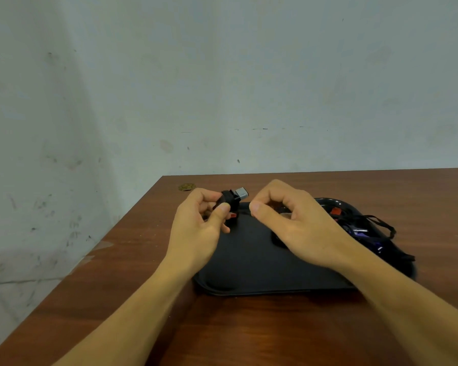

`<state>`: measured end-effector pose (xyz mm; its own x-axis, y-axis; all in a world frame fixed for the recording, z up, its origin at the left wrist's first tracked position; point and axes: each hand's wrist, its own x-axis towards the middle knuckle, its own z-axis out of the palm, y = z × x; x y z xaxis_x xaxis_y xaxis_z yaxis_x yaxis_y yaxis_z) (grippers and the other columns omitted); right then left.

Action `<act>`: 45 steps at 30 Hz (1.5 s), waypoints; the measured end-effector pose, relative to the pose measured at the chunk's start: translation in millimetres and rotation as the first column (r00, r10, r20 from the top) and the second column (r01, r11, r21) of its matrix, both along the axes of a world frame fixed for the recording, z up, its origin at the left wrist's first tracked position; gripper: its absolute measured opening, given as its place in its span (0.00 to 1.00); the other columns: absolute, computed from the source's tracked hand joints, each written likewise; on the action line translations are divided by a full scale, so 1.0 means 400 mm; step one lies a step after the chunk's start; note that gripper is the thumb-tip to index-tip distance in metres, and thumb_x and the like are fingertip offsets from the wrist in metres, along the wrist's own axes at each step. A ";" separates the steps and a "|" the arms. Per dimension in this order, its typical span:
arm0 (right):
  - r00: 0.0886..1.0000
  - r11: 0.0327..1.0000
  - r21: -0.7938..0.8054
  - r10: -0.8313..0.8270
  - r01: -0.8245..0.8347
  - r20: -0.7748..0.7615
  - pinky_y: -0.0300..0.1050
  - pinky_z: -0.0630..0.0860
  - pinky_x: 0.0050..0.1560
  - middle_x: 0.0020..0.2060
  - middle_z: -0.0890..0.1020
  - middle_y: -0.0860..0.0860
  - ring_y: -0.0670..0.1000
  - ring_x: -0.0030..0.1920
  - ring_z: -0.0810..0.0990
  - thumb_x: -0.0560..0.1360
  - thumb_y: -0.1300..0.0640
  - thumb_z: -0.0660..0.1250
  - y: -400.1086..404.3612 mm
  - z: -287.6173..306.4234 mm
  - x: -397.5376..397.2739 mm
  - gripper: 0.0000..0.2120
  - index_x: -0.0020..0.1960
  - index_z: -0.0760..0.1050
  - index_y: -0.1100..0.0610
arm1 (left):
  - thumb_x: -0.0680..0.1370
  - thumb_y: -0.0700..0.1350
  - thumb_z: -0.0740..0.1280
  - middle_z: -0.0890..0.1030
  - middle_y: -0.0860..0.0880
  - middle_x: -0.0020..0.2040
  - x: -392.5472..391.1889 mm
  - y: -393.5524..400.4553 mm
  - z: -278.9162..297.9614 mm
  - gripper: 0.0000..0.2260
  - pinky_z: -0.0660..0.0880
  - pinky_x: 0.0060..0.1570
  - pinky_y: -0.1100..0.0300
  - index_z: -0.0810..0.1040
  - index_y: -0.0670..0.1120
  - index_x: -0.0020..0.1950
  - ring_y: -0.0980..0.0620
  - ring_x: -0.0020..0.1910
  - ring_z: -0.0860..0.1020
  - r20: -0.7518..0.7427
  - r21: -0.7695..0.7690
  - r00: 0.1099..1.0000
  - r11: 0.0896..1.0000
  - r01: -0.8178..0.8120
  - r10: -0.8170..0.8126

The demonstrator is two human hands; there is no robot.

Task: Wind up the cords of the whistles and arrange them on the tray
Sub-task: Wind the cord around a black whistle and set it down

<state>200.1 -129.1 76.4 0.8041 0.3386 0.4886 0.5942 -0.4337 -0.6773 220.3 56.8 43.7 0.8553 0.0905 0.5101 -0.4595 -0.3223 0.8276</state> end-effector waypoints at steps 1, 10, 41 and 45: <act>0.999 0.999 -0.046 0.028 -0.029 -0.019 0.32 0.71 0.43 0.42 0.77 0.42 0.41 0.42 0.76 0.80 0.49 0.63 0.000 0.010 -0.002 0.06 0.44 0.75 0.46 | 0.79 0.37 0.68 0.83 0.50 0.40 -0.003 -0.002 -0.001 0.05 0.77 0.36 0.65 0.75 0.47 0.50 0.54 0.32 0.81 0.012 0.054 1.000 0.998 -0.012 0.011; 0.997 0.964 -0.258 0.038 -0.055 -0.071 0.29 0.68 0.35 0.36 0.83 0.45 0.37 0.30 0.75 0.82 0.57 0.62 -0.007 0.111 0.050 0.06 0.47 0.75 0.53 | 0.79 0.41 0.68 0.77 0.57 0.40 -0.029 -0.009 -0.001 0.09 0.69 0.36 0.72 0.71 0.53 0.52 0.55 0.36 0.77 0.177 0.418 0.984 0.907 -0.055 -0.022; 0.978 0.954 0.293 -0.006 0.068 -0.208 0.43 0.83 0.41 0.40 0.85 0.50 0.51 0.36 0.84 0.75 0.54 0.74 0.014 -0.011 0.022 0.04 0.47 0.83 0.54 | 0.79 0.58 0.64 0.81 0.54 0.41 -0.056 -0.037 -0.014 0.13 0.77 0.30 0.60 0.76 0.54 0.60 0.53 0.34 0.80 0.111 0.220 0.967 0.954 0.201 -0.230; 0.988 0.948 0.314 -0.003 0.052 -0.155 0.43 0.82 0.37 0.38 0.84 0.48 0.51 0.34 0.83 0.77 0.54 0.72 0.011 -0.015 0.023 0.04 0.48 0.82 0.54 | 0.80 0.56 0.63 0.80 0.60 0.47 -0.058 -0.031 -0.016 0.10 0.75 0.29 0.62 0.74 0.57 0.60 0.55 0.32 0.79 0.220 0.372 0.952 0.921 0.118 -0.211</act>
